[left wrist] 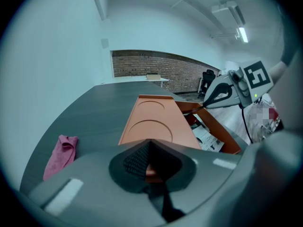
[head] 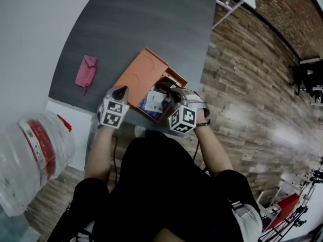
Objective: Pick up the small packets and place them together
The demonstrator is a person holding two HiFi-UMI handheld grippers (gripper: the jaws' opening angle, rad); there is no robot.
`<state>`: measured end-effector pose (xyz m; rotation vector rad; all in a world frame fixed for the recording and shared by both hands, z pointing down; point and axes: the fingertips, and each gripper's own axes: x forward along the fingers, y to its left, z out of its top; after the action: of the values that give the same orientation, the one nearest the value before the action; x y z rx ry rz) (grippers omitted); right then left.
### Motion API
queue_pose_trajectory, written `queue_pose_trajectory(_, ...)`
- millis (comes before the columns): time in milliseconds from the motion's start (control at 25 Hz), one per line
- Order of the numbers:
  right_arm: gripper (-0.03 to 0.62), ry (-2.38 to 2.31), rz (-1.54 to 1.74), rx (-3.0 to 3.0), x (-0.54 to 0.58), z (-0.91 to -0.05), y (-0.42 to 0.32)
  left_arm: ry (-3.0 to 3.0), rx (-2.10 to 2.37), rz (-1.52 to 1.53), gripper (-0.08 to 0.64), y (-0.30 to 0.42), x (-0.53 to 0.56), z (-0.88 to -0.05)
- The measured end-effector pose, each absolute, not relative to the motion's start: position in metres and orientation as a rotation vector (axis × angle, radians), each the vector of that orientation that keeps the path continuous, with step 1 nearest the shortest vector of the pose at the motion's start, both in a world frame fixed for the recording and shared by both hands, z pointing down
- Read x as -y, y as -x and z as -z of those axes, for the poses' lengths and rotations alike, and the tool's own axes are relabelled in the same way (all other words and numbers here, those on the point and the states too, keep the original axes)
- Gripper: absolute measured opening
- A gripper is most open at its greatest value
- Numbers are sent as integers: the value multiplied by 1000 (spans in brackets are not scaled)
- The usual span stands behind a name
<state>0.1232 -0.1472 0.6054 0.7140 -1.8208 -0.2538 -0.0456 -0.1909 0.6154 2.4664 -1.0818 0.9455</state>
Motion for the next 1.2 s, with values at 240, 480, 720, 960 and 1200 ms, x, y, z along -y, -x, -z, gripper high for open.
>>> queue_pose_trajectory(240,2,-814,272,1854,148,-570,-130,-2468,1081,-950,0,45,194,-615)
queue_pose_trajectory(480,3,-886,322,1870,162,-544,-132,-2485,1098,-971,0,44,197,-623)
queue_pose_trajectory(720,3,-911,394,1904,181,-520,-119,-2513,1147,-895,0,43,198,-598)
queue_pose_trajectory(960,3,-899,464,1938,207,-510,-100,-2534,1178,-735,0,48,196,-573)
queue_pose_trajectory(1200,3,-869,500,1953,226,-517,-80,-2560,1190,-553,0,49,183,-549)
